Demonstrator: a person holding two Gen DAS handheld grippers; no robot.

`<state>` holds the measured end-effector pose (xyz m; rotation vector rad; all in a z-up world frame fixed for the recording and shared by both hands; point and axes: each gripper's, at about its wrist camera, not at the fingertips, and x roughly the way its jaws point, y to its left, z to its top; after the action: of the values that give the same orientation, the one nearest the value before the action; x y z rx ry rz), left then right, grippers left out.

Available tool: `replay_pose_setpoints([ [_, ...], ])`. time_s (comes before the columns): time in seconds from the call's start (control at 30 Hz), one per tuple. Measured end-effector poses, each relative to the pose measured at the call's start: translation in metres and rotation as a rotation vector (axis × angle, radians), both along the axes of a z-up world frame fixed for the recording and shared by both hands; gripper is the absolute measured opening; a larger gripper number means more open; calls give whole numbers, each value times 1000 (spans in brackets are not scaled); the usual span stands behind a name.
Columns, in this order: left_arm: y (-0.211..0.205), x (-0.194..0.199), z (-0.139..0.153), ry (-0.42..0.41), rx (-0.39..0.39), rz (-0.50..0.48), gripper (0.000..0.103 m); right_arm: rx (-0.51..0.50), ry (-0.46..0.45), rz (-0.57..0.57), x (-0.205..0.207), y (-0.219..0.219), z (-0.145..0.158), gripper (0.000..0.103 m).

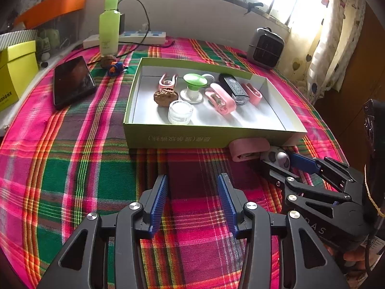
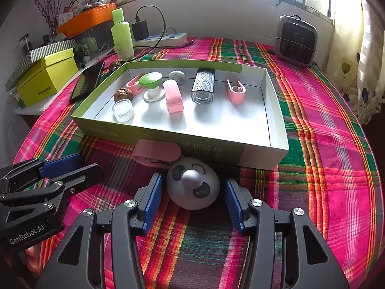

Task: Organize objects
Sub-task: 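Lift both grippers out of the box toward the panda ball and pink case, then close the right gripper on the white panda ball while the left grasps the pink case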

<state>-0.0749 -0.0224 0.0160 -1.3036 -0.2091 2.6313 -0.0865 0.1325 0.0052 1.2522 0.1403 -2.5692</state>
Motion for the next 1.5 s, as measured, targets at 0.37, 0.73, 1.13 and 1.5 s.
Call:
replay_pose_setpoints([
  [0.37, 12, -9, 0, 4, -9, -50, 43, -3, 5, -16, 3, 10, 1, 47],
  [0.73, 33, -21, 0, 4, -13, -133, 43, -14, 0, -35, 11, 31, 1, 44],
  [1.13, 54, -25, 1, 29, -7, -217, 44, -48, -15, -83, 20, 61, 2, 44],
  [1.5, 73, -8, 2, 16, 14, -307, 44, -78, -14, -105, 22, 79, 2, 44],
])
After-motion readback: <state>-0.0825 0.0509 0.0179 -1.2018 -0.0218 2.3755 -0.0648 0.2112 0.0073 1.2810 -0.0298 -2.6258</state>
